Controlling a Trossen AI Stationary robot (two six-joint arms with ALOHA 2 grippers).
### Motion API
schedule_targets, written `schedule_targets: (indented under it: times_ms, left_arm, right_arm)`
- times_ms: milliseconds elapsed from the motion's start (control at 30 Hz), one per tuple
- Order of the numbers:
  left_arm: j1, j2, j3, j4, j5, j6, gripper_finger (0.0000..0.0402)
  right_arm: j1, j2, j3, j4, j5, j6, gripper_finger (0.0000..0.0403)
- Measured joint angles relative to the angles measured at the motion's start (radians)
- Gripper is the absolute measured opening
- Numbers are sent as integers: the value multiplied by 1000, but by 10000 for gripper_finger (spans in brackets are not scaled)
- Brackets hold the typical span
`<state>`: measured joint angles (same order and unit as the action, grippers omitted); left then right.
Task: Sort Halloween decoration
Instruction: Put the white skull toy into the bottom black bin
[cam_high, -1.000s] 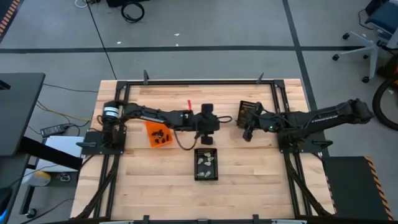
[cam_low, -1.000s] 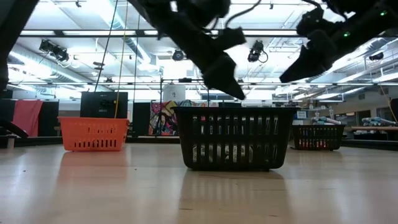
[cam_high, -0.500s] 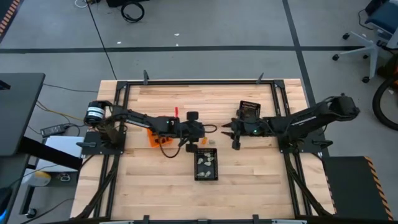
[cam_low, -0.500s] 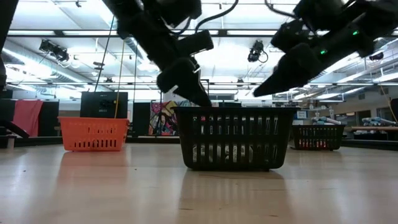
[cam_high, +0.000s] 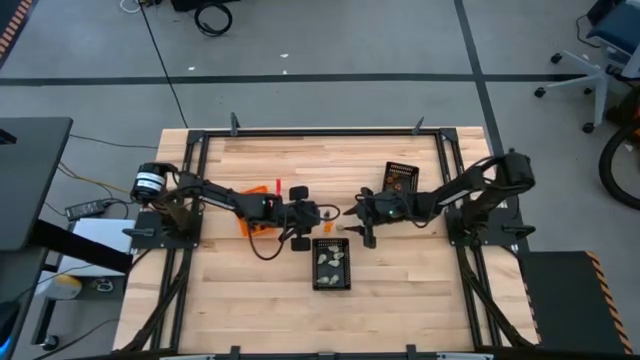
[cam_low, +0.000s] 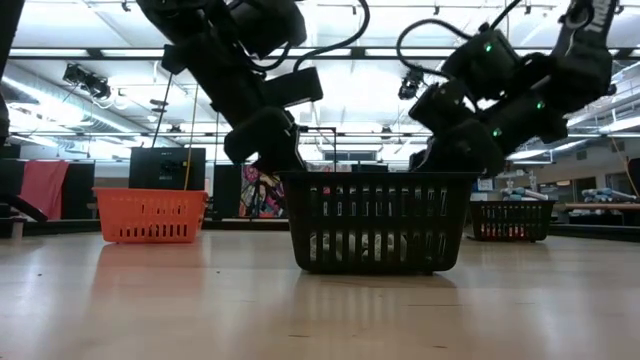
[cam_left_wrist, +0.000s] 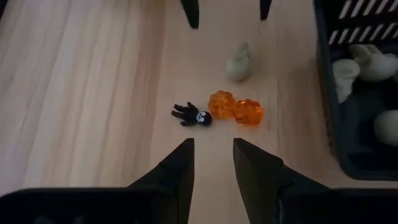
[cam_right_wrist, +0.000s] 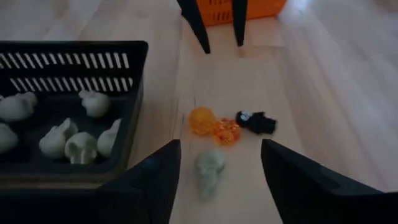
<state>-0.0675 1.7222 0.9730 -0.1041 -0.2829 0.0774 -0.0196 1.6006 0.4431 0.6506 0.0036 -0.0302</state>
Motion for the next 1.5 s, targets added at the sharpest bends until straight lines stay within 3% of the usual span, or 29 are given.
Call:
schedule_targets:
  times_ms: [267, 567, 1033, 1500]
  left_arm:
    - [-22, 1, 0, 2, 0, -7, 116]
    - [-22, 1, 0, -4, 0, -30, 116]
    - [-22, 2, 0, -60, 0, -32, 116]
    - [-22, 2, 0, -86, 0, -41, 116]
  right_arm:
    - [-16, 164, 1, 148, -57, -4, 243]
    - [-16, 291, 31, 220, -61, -23, 207]
    - [-23, 129, 24, -45, -18, -76, 57]
    - [-21, 101, 24, -79, 3, -79, 15]
